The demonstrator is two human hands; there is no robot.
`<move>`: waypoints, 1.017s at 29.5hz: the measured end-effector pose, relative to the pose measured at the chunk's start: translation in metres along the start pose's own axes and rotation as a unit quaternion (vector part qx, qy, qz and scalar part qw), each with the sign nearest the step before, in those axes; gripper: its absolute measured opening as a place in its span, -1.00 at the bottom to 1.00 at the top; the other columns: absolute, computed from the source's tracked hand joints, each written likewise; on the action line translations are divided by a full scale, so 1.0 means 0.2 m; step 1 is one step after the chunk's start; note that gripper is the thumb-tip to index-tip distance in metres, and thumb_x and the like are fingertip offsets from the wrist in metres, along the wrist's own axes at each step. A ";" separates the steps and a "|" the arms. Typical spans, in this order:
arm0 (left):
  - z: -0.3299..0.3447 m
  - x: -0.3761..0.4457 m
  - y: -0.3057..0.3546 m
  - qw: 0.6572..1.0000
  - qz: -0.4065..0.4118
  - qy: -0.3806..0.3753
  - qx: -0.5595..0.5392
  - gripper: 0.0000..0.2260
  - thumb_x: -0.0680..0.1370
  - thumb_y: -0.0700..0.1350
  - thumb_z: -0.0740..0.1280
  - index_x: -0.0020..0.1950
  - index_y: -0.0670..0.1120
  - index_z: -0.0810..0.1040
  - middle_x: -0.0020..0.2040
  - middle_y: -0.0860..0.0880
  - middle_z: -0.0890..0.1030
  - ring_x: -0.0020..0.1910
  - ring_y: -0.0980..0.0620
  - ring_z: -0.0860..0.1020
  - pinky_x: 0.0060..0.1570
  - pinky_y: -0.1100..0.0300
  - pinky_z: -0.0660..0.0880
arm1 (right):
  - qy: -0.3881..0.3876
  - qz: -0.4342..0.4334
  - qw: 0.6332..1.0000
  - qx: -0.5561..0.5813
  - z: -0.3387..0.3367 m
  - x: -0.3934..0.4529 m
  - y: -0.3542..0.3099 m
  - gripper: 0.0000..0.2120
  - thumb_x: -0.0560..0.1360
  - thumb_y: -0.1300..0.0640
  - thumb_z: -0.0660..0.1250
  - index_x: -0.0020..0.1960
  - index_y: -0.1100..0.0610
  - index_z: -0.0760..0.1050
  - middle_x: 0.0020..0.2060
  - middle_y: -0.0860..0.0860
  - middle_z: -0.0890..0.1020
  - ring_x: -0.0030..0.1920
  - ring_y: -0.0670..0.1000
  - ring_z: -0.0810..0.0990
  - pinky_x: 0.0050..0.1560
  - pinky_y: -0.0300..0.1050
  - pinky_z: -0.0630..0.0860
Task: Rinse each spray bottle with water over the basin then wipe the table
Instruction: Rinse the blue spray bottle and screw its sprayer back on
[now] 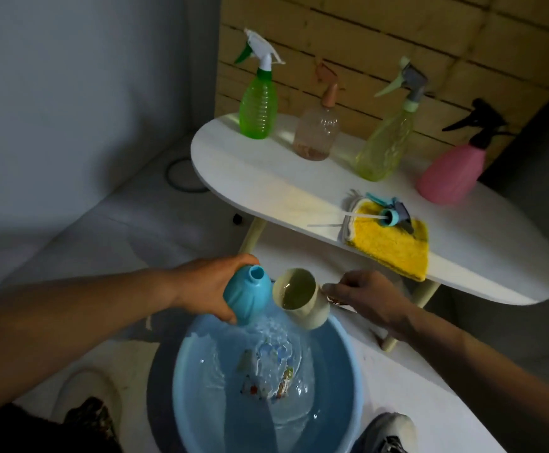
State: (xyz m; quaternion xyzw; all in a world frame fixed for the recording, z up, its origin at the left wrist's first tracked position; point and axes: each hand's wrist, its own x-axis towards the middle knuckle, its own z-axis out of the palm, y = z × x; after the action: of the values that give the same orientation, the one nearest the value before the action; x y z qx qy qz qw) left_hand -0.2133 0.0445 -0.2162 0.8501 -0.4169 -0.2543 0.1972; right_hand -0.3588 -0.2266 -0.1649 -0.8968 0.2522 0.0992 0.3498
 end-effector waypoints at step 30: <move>-0.12 0.03 0.18 0.998 0.057 0.008 0.002 -0.16 0.30 0.17 0.64 0.43 0.26 0.22 0.12 0.32 0.46 0.06 0.25 0.51 -0.03 0.30 0.49 | 0.179 -0.172 0.967 0.062 -0.33 -0.23 -0.35 -0.63 0.40 -0.17 0.55 -0.29 0.12 0.58 -0.39 0.11 0.58 -0.38 -0.06 0.41 -0.32 -0.05 0.37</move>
State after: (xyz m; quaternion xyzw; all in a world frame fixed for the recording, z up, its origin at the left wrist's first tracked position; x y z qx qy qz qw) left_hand -0.2176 0.0231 -0.1795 0.8272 -0.4637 -0.2349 0.2134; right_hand -0.3617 -0.2099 -0.0596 -0.9065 0.1583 -0.1404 0.3653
